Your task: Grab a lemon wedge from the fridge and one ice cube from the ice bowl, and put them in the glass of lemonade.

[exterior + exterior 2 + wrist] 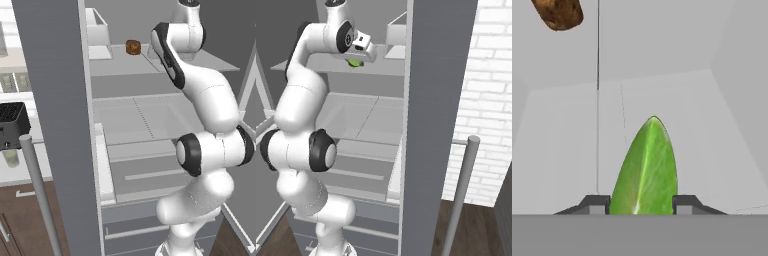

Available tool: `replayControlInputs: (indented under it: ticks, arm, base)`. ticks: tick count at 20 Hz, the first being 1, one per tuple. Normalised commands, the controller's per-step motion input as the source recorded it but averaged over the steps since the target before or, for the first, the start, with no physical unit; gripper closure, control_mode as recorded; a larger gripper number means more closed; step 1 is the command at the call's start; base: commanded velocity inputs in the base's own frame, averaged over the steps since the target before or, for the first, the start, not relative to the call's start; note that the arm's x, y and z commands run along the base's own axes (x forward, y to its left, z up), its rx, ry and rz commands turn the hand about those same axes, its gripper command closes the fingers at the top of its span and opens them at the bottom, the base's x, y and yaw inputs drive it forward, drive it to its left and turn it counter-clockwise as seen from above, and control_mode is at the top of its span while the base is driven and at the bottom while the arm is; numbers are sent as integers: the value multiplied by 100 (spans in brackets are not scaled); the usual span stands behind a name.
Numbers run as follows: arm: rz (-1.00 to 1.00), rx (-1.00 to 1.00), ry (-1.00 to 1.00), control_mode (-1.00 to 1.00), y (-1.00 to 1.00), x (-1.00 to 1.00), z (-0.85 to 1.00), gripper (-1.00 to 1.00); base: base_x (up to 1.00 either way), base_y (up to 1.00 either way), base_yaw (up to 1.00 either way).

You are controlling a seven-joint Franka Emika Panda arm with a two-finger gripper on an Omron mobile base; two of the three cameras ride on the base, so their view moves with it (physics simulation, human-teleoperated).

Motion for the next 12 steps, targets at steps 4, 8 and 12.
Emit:
replayControlInputs:
  ticks: [4,8,12]
  arm:
    - [2,2,-17,-100,14,-100,-22,100]
    - [1,0,-5,-100,30,-100,-1,100]
    - [1,1,0,-100,20,-100,-6,100]
  base:
    - [0,0,0]
    - [0,0,0]
    - [0,0,0]
